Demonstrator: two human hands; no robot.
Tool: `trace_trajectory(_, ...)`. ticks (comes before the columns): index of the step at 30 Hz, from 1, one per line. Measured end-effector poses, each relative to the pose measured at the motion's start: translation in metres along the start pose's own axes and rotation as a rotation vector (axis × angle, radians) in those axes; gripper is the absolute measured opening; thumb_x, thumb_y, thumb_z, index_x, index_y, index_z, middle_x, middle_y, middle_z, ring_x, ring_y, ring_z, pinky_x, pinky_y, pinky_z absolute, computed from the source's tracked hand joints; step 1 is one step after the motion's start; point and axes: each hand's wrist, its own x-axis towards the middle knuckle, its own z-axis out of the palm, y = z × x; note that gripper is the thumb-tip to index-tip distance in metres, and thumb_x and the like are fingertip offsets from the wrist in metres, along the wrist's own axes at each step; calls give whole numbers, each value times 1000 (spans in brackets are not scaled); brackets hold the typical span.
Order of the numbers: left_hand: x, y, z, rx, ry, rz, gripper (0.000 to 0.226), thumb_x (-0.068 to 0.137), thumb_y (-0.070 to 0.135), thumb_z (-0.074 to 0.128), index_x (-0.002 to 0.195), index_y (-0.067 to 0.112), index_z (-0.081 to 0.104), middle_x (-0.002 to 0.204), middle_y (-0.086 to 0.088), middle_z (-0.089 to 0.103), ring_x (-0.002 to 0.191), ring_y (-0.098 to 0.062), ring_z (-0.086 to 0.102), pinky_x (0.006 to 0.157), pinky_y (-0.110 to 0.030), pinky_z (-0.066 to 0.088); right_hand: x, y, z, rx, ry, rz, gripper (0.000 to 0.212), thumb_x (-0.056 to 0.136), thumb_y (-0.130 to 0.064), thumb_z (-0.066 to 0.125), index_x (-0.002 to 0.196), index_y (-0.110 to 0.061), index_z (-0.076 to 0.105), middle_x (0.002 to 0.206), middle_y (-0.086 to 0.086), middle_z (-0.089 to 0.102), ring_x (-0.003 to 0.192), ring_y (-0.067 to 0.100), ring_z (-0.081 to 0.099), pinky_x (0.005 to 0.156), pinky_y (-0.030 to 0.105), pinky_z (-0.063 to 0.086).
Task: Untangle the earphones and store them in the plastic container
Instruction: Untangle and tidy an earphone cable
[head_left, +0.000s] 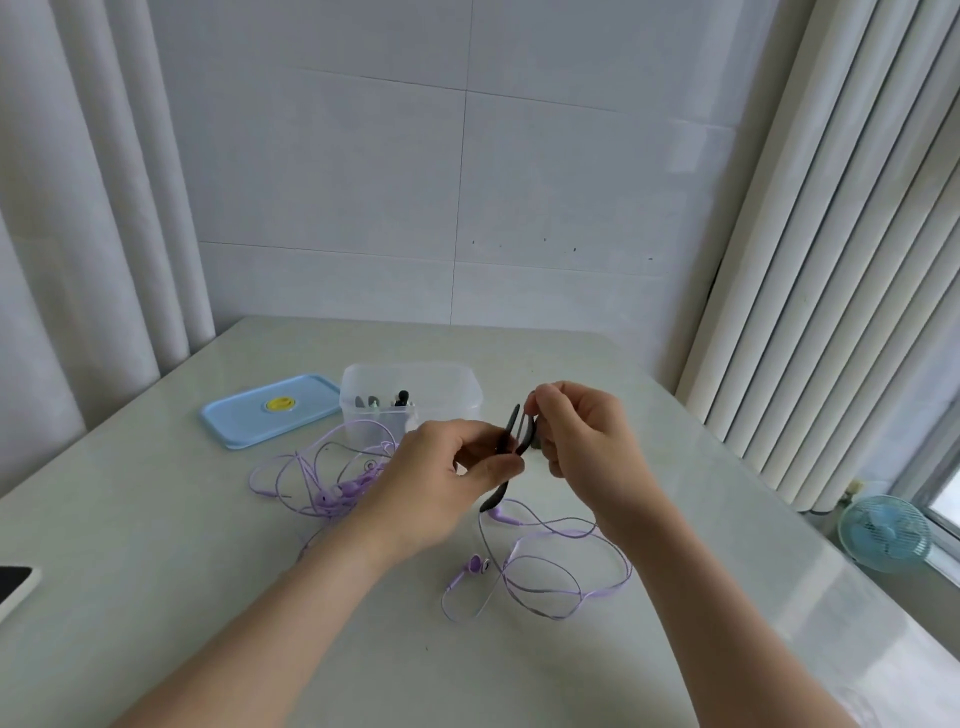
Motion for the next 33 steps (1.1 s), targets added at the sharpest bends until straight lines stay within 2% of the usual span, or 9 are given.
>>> trace_trajectory(4,-2,-1,1,62,-90,4,12,100,27,73,110,29,78,94,9,80,92,-14,75,92,-33,58,5,9,-6,-270,38,-58,32,99,-19,55,79,5,60,59,0,40,55,14,32,52,27,31)
trace_trajectory(9,-1,3,1,-218,-39,-17,20,94,8,76,115,9,78,100,-2,82,97,-18,79,97,-40,61,14,24,-11,-287,-15,-59,29,99,-30,61,77,-20,76,75,26,62,64,18,48,63,33,40)
trace_trajectory(13,0,10,0,-387,78,-19,19,95,0,72,114,1,76,102,-10,82,98,-26,79,88,-41,65,10,25,-17,-335,-79,9,23,97,-26,71,78,-19,80,52,-5,47,50,11,35,52,24,33)
trace_trajectory(18,3,4,-5,-285,285,15,12,100,12,71,109,5,74,104,-6,80,96,-23,79,83,-36,65,3,19,-16,-458,-349,25,15,92,-29,75,82,-22,84,67,2,72,60,7,57,58,19,45)
trace_trajectory(21,5,-1,-7,-233,324,-35,9,99,16,73,105,10,74,113,-6,75,88,-22,80,82,-37,66,0,18,-14,-482,-427,27,16,90,-28,78,78,-19,82,62,1,67,58,11,54,61,26,45)
trace_trajectory(24,5,-3,-7,-115,334,-38,7,100,23,72,102,17,72,99,6,78,88,-14,77,80,-39,65,-4,10,-13,-431,-474,42,16,88,-28,79,75,-20,82,59,3,63,57,16,51,59,34,43)
trace_trajectory(27,5,-7,-5,62,316,-2,5,99,25,72,102,23,68,97,12,77,95,-4,71,85,-33,58,-10,-2,-13,-310,-432,-7,19,90,-22,78,72,-16,81,55,1,53,55,16,42,54,29,33)
trace_trajectory(30,7,-10,-6,44,237,-18,6,100,26,70,106,28,71,97,12,77,98,-7,72,88,-35,57,-8,-7,-13,-45,-297,-27,27,99,-19,70,75,-9,77,58,5,39,55,21,28,54,33,19)
trace_trajectory(33,2,-6,-7,-106,130,-37,11,103,25,67,112,27,74,102,12,80,103,-6,73,91,-28,54,-3,-8,-15,205,-141,-39,30,106,-23,61,83,-8,71,59,-1,38,50,15,27,50,26,22)
